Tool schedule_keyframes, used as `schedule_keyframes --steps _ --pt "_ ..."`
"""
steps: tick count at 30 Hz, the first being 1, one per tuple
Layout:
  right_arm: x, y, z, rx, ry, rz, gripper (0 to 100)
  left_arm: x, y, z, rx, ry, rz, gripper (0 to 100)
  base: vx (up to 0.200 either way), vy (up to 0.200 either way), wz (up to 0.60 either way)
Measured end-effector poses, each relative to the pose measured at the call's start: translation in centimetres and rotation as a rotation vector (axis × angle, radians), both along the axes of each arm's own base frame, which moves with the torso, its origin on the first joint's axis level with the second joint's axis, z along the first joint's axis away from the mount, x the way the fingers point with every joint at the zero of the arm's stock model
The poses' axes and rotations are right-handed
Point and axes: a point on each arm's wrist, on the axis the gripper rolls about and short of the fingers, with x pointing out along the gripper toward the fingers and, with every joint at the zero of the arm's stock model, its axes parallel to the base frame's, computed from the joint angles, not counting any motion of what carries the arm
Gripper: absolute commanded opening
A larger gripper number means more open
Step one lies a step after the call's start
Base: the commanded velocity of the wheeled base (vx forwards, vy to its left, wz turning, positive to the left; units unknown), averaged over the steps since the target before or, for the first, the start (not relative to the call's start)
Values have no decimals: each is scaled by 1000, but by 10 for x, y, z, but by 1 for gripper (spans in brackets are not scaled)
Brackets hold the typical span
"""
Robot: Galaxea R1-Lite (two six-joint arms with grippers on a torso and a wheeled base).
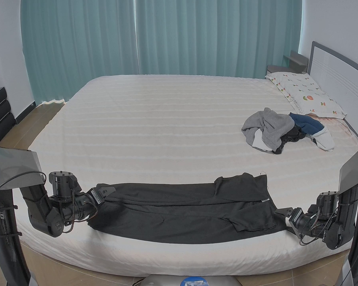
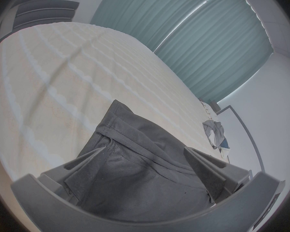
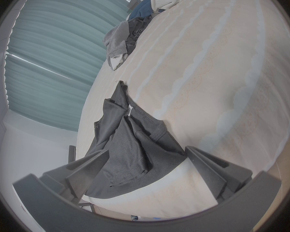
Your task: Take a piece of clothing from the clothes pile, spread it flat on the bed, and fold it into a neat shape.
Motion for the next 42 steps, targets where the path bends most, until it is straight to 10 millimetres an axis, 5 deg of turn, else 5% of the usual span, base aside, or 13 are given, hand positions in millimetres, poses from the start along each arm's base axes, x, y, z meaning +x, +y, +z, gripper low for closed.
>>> schedule_keyframes --steps 19,20,42 --pt "0 2 -1 -4 4 9 100 12 -1 -30 154 5 -1 100 0 0 0" --pt "0 2 -1 -4 4 9 100 14 -1 -31 155 0 0 0 0 0 0" --pt "3 2 0 -7 -12 3 100 11 14 -38 135 39 146 0 0 0 0"
